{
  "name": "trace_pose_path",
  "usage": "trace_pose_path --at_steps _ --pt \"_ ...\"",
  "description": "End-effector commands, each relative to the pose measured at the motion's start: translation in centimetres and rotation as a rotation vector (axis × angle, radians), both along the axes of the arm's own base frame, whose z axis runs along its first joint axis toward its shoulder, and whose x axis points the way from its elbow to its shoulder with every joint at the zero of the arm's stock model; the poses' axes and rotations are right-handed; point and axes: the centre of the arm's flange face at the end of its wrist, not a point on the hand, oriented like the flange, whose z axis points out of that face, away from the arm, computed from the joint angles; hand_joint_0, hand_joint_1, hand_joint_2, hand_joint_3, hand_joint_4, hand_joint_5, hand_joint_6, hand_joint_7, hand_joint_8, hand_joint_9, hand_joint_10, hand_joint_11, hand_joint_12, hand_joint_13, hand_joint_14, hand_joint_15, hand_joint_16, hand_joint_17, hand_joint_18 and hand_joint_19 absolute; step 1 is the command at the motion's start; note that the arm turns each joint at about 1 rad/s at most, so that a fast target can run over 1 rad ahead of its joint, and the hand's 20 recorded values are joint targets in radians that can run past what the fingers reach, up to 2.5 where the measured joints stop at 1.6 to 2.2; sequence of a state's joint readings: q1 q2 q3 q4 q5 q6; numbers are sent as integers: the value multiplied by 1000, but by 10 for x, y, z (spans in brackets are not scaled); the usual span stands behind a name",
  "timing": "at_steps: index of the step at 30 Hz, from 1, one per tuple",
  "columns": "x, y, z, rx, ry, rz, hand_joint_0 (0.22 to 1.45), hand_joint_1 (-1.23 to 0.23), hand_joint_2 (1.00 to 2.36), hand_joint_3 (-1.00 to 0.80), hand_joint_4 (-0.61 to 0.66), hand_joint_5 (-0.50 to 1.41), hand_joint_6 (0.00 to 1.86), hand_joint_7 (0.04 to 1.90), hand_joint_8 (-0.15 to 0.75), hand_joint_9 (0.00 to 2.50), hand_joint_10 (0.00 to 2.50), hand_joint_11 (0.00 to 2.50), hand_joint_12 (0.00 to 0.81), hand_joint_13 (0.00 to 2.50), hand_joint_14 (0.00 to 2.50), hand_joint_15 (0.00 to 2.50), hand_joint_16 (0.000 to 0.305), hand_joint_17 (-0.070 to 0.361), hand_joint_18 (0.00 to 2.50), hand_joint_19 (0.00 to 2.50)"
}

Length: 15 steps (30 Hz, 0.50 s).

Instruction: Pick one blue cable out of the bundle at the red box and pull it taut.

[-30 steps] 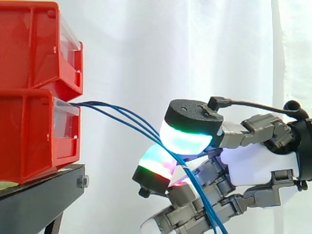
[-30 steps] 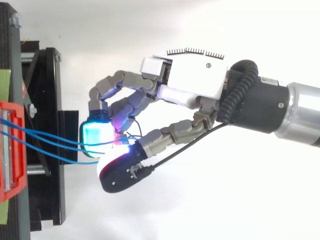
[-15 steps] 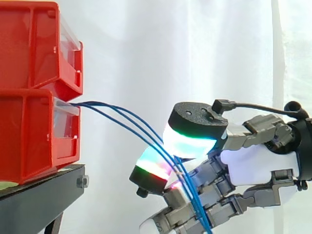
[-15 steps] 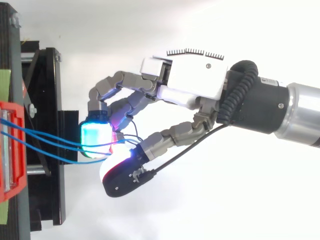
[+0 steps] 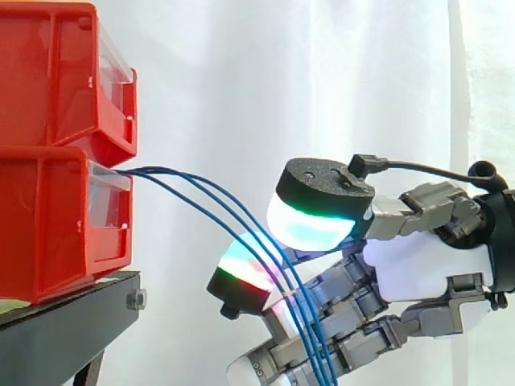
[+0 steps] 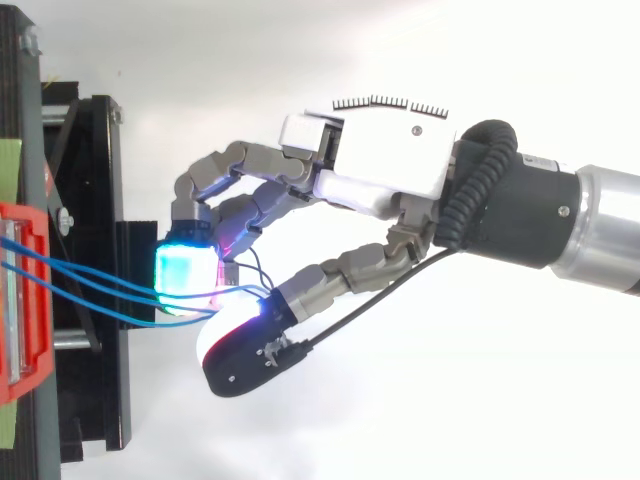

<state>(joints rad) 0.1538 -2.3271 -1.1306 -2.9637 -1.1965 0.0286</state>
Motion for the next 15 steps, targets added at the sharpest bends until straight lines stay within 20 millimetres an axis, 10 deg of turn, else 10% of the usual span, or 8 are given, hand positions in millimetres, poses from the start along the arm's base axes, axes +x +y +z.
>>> trace_pose_path --at_steps 1,15 --pt "0 1 2 0 3 1 599 -903 1000 -500 187 -212 870 1074 361 816 21 1057 397 541 13 334 63 142 432 299" --pt "0 0 2 0 6 0 571 -649 1016 -226 156 -183 874 1163 361 935 21 1117 396 575 14 366 62 139 443 364"
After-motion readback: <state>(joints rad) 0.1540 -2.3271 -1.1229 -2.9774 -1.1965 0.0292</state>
